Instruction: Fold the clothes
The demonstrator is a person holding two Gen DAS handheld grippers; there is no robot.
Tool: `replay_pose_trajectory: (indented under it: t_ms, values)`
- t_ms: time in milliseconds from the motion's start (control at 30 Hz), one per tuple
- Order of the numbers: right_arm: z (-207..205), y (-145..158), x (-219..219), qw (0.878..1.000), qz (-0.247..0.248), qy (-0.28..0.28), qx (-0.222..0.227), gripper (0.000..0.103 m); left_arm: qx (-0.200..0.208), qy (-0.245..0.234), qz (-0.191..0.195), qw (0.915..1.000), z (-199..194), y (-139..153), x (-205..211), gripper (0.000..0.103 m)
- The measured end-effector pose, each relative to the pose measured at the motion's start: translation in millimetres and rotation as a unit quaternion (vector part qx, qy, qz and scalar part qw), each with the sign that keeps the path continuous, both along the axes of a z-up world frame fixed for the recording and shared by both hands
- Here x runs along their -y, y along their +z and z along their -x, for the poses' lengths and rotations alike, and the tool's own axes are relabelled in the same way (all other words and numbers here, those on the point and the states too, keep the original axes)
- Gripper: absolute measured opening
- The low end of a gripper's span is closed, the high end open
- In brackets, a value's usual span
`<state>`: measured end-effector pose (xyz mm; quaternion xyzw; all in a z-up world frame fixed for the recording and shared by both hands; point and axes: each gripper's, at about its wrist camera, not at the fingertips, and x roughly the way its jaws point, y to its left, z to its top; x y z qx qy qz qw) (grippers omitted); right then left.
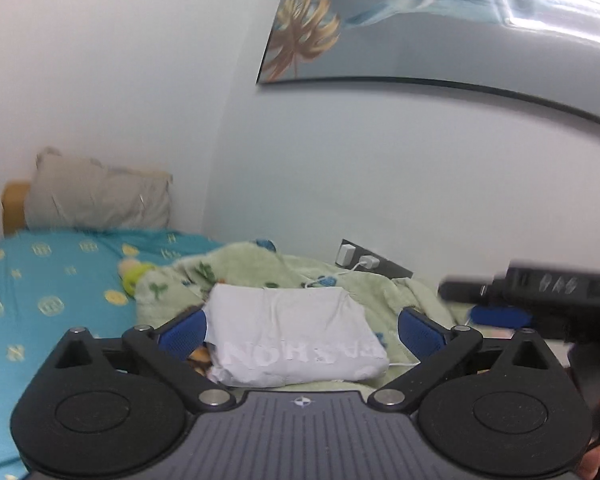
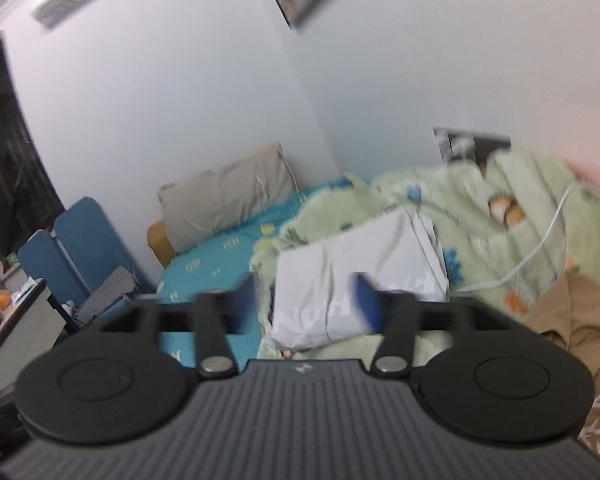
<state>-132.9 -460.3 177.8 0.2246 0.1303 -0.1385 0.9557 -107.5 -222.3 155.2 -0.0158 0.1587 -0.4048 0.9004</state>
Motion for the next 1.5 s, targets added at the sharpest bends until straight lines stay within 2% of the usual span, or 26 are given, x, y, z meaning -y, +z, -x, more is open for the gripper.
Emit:
replay_pose_trajectory:
  t_ms: [67, 367, 533, 767, 1067, 1500]
  values:
    - [12, 1, -13, 0.999, 0.028, -0.007, 0.019, 0.093, 0.015, 0.009, -0.003, 0.9998, 11, 0, -8, 0.103]
    - [25, -23, -67, 0.994, 0.107, 0.002, 0.022, 0.093, 0.045, 0.042, 0.005, 0.9981, 36, -5, -47, 0.103]
    - [24, -38, -89, 0.992, 0.123, -0.008, 0.027, 0.093, 0.060, 0.051, 0.003, 0.9969, 38, -12, -61, 0.103]
    - [16, -56, -106, 0.992, 0.121, -0.028, 0.023, 0.093, 0.089, 0.064, -0.012, 0.9939, 44, -26, -66, 0.103]
    - [18, -55, -125, 0.986, 0.159, -0.044, 0.011, 0.093, 0.088, 0.083, -0.018, 0.9926, 44, -33, -78, 0.103]
    - [20, -54, -138, 0.985, 0.167, -0.050, -0.002, 0.093, 0.087, 0.079, -0.009, 0.9931, 49, -28, -92, 0.103]
